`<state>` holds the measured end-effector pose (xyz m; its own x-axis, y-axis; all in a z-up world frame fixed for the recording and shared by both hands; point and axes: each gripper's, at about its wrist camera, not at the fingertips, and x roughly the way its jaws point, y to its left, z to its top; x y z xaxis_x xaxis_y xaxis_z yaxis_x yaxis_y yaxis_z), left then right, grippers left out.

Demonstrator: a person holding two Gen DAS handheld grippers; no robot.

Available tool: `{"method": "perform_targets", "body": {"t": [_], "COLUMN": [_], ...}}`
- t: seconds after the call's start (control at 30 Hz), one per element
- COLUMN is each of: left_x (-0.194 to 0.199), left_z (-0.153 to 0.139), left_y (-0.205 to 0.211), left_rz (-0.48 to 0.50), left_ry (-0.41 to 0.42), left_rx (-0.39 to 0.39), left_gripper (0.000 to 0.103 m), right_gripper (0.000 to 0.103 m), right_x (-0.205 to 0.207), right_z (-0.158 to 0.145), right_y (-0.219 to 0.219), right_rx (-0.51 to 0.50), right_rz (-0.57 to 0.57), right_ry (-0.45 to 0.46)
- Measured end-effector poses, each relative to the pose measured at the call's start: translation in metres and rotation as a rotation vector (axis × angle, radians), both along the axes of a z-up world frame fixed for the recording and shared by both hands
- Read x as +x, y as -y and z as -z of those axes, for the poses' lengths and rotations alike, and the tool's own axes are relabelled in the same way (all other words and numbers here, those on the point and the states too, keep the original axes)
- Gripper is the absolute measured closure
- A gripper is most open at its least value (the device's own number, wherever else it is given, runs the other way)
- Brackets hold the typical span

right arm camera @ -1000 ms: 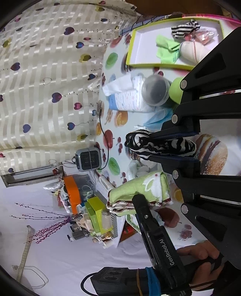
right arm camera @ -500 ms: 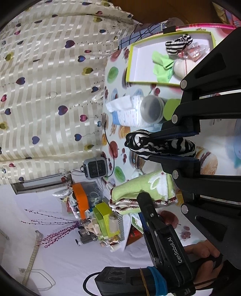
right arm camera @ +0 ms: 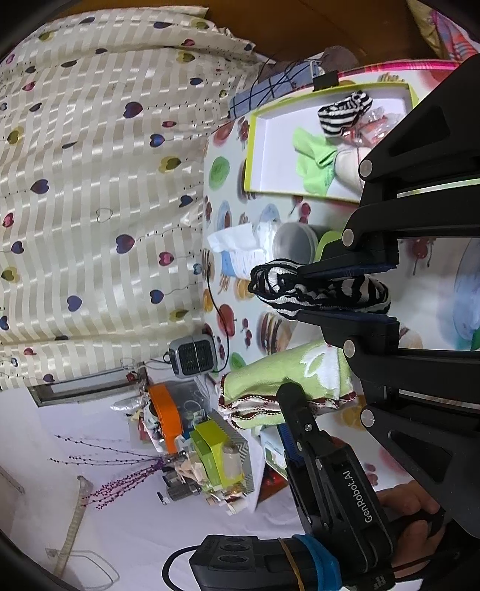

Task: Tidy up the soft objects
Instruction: 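Carry the green towel with the left gripper while the right carries the striped sock to the tray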

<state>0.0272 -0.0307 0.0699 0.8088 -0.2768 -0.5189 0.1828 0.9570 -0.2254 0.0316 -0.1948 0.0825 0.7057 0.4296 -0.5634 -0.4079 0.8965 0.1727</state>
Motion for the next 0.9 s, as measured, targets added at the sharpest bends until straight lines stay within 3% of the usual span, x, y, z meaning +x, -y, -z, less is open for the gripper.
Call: {"method": "perform_targets", "body": {"t": [0.9], "left_x": [0.035], "left_z": [0.006], "left_y": [0.061], "left_rz": [0.122], "left_ry": [-0.026], "left_rx": [0.06], "left_gripper": [0.079], "right_gripper": [0.086], "right_x": [0.019], "right_z": [0.016], "right_y": [0.048], "right_rx": [0.015], "right_rz": [0.099], "right_ry": [-0.035]}}
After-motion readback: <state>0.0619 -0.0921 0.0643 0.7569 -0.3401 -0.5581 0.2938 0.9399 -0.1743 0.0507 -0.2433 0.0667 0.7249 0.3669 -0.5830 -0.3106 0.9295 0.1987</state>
